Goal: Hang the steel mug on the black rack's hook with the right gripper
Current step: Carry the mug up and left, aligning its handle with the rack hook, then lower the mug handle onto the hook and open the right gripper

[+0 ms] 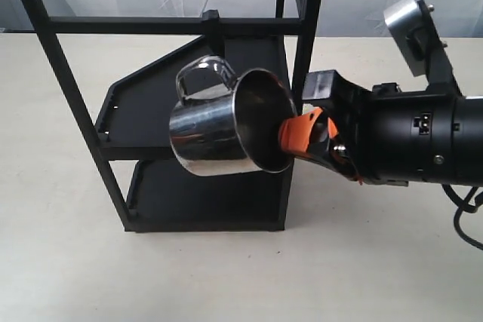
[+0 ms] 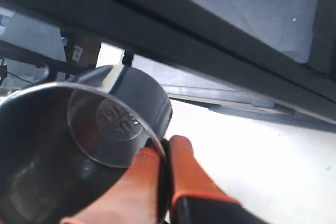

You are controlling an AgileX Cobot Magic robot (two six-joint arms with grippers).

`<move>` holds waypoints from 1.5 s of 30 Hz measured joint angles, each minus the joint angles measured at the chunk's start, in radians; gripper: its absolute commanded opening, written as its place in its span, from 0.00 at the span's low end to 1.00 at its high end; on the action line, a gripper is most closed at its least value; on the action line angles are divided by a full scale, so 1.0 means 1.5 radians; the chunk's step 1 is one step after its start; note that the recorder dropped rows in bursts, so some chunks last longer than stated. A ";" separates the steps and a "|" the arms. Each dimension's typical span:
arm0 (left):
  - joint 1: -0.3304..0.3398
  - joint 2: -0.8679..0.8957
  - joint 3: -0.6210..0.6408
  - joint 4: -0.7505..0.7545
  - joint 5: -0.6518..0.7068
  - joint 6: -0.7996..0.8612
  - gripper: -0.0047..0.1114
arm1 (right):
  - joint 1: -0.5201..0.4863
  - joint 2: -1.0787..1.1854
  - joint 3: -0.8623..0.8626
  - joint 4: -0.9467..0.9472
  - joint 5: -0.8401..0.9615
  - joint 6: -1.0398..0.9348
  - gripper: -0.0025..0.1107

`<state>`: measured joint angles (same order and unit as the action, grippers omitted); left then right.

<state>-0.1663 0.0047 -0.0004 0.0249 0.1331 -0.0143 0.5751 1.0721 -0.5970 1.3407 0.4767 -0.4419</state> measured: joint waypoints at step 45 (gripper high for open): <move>0.000 0.000 0.000 0.001 0.000 0.000 0.05 | 0.005 -0.003 0.040 -0.101 -0.120 0.047 0.02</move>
<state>-0.1663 0.0047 -0.0004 0.0266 0.1331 -0.0143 0.5819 1.0680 -0.5372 1.1885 0.2963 -0.3708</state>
